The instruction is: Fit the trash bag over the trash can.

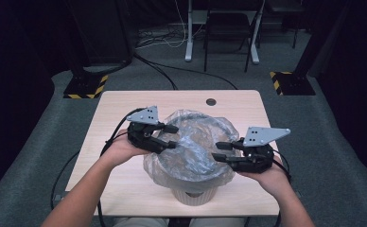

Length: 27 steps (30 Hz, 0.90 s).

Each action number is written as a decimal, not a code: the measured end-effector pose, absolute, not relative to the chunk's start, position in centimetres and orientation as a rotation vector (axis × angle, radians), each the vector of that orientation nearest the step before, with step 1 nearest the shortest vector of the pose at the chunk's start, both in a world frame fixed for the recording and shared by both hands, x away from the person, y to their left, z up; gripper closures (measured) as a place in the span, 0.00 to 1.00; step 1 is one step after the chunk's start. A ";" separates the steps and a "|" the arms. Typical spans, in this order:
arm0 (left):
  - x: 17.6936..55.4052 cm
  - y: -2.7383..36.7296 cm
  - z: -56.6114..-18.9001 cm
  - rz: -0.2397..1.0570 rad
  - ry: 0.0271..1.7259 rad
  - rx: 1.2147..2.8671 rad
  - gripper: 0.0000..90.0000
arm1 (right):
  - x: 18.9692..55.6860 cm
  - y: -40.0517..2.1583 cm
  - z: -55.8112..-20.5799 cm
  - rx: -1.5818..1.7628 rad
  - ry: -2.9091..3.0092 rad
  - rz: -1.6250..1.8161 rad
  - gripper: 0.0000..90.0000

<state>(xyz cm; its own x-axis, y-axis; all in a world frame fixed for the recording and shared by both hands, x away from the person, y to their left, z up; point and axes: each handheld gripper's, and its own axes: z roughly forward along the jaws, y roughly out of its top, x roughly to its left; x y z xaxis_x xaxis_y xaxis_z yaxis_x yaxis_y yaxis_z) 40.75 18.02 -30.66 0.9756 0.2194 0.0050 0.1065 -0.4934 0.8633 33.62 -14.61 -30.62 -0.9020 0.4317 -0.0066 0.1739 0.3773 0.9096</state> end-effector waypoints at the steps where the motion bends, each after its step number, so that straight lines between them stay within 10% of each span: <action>1: 40.7 18.0 -30.7 0.139 0.229 2.091 0.49 | 33.5 -14.9 -30.3 0.542 2.366 1.545 0.63; 15: 40.8 17.8 -31.1 0.123 0.211 2.090 0.49 | 38.0 -17.5 -29.9 0.832 2.139 1.534 0.55; 21: 40.6 17.9 -31.2 0.136 0.186 2.089 0.47 | 38.6 -16.9 -30.5 0.797 2.189 1.503 0.96; 27: 40.5 17.9 -31.2 0.140 0.185 2.087 0.47 | 39.0 -16.8 -31.4 0.844 2.171 1.324 1.00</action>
